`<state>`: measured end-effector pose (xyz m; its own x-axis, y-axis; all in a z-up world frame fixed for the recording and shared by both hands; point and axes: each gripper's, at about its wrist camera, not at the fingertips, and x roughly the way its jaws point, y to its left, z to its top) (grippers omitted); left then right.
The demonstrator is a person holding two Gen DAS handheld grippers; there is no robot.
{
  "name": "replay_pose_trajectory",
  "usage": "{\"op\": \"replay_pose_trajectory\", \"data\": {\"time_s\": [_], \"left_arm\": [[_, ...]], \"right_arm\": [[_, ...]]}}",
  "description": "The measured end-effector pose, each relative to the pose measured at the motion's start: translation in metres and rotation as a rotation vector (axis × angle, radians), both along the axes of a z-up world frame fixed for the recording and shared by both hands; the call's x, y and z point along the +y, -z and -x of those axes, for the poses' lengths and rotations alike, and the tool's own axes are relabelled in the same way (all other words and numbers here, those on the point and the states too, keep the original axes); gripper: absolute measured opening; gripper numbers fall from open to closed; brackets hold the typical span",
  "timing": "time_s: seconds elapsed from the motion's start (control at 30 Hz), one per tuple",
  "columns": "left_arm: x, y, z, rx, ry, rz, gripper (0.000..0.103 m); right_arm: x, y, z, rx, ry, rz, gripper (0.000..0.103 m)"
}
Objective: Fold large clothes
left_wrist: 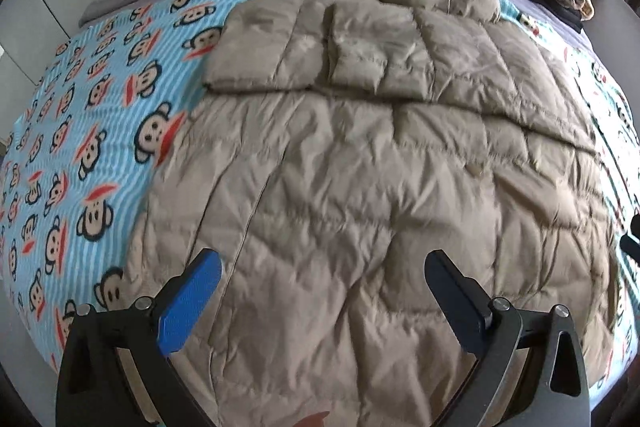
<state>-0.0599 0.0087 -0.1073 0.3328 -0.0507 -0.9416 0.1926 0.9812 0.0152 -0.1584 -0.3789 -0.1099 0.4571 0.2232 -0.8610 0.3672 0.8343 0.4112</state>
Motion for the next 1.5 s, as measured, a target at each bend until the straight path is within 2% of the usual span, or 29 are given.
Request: {"op": "replay_pose_trajectory", "data": {"time_s": [0.17, 0.2, 0.27, 0.47, 0.77, 0.97, 1.33, 1.5], "left_arm": [[0.014, 0.007, 0.013, 0.019, 0.016, -0.006, 0.102], [0.017, 0.007, 0.015, 0.021, 0.017, -0.004, 0.102], [0.026, 0.006, 0.020, 0.035, 0.018, 0.005, 0.102], [0.051, 0.013, 0.035, 0.092, 0.043, -0.021, 0.102], [0.080, 0.000, 0.067, 0.132, 0.061, 0.007, 0.102], [0.098, -0.009, 0.084, 0.141, 0.055, 0.013, 0.102], [0.125, -0.015, 0.107, 0.171, 0.042, 0.027, 0.102], [0.135, -0.010, 0.113, 0.197, 0.044, 0.003, 0.102]], "right_arm": [[0.018, 0.004, 0.015, 0.002, 0.027, 0.016, 0.096], [0.022, 0.005, 0.018, 0.005, 0.029, 0.024, 0.103], [0.032, 0.005, 0.024, 0.012, 0.032, 0.028, 0.103], [0.060, 0.009, 0.037, 0.055, 0.032, -0.052, 0.103], [0.084, 0.010, 0.072, 0.124, 0.136, -0.130, 0.103], [0.091, 0.007, 0.094, 0.153, 0.204, -0.187, 0.103], [0.100, -0.002, 0.119, 0.180, 0.273, -0.202, 0.103], [0.103, 0.001, 0.130, 0.194, 0.314, -0.243, 0.103]]}}
